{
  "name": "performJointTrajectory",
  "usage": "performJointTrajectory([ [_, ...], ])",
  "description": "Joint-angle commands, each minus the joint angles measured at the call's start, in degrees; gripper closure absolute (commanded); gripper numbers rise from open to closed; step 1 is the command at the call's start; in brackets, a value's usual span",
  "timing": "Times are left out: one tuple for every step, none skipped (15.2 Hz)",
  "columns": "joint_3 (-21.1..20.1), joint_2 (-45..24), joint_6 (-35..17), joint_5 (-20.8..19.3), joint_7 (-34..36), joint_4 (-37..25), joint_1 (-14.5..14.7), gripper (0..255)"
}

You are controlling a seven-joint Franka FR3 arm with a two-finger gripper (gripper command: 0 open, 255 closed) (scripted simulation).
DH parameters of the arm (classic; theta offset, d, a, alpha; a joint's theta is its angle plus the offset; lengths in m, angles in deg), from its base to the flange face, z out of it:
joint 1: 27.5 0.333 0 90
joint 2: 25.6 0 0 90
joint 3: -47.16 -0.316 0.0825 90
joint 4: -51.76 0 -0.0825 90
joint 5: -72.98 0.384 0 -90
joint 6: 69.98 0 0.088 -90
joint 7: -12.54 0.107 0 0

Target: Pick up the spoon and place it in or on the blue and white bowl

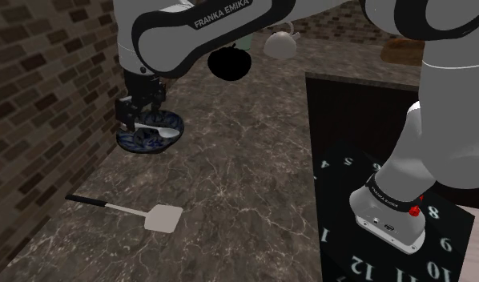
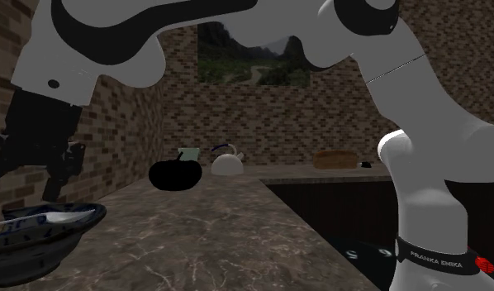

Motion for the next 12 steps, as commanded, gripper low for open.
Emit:
performJointTrajectory([
  [-0.1,1.16,1.27,0.24,-0.14,-0.13,-0.19,0],
  [-0.19,2.26,2.59,0.48,-0.27,-0.35,-0.37,0],
  [-0.28,3.32,3.94,0.7,-0.4,-0.66,-0.54,0],
  [-0.33,4.11,5.03,0.88,-0.5,-0.96,-0.67,0],
  [-0.33,4.11,5.03,0.88,-0.5,-0.96,-0.66,0],
  [-0.33,4.11,5.03,0.88,-0.5,-0.96,-0.66,0],
  [-0.33,4.11,5.03,0.88,-0.5,-0.96,-0.66,0],
  [-0.33,4.11,5.03,0.88,-0.5,-0.96,-0.66,0],
  [-0.33,4.11,5.03,0.88,-0.5,-0.96,-0.66,0],
  [-0.33,4.11,5.03,0.88,-0.5,-0.96,-0.66,0],
  [-0.33,4.11,5.03,0.88,-0.5,-0.96,-0.66,0],
  [-0.33,4.11,5.03,0.88,-0.5,-0.96,-0.66,0],
])
